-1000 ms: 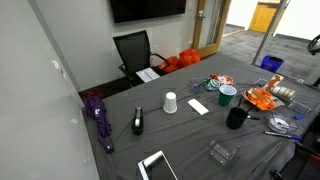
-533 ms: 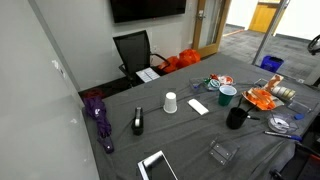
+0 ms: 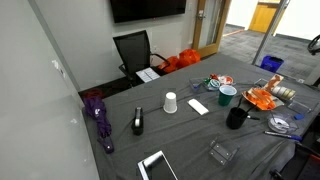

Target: Put the black tongs in the container on the left.

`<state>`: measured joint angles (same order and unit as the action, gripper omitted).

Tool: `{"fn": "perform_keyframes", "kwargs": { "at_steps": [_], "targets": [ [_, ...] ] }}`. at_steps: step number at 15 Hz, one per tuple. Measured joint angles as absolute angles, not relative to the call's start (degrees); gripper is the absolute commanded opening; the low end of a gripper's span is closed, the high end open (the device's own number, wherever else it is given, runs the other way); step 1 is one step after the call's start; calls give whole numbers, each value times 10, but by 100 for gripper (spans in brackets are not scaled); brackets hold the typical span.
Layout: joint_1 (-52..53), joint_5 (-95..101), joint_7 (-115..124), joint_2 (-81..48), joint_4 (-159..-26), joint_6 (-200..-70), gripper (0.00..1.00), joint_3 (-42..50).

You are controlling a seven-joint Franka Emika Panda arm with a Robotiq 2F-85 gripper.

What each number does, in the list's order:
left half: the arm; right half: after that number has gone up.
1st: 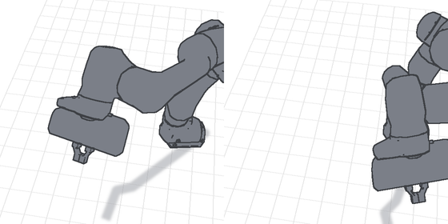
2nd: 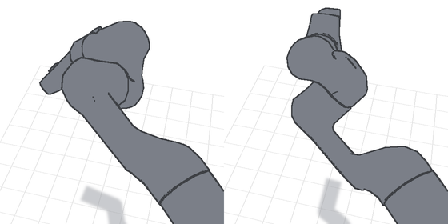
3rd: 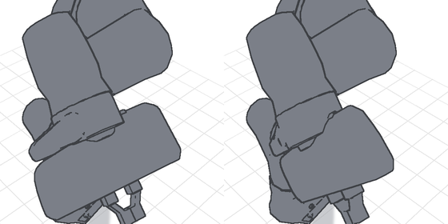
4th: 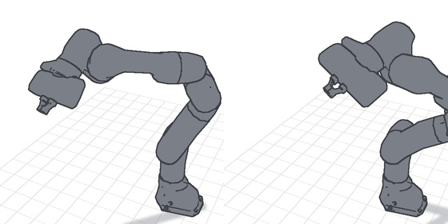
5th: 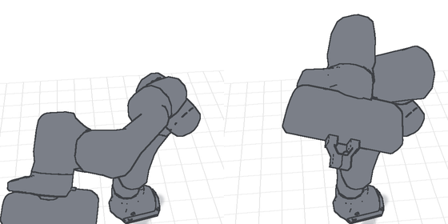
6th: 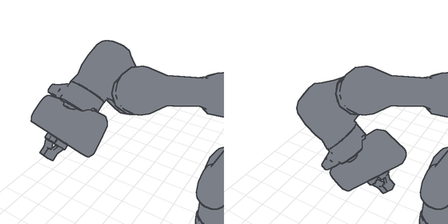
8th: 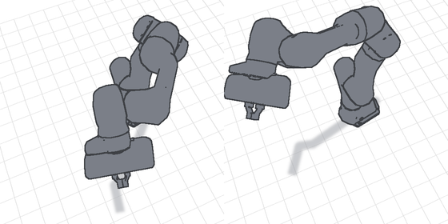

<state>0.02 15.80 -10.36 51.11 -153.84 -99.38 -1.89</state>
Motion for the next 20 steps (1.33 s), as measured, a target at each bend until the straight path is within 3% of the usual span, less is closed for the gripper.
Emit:
{"fn": "perform_keyframes", "kwargs": {
  "at_steps": [20],
  "targets": [
    [1,126,-58,504,-1538,-999,100,-15]
  ]
}}
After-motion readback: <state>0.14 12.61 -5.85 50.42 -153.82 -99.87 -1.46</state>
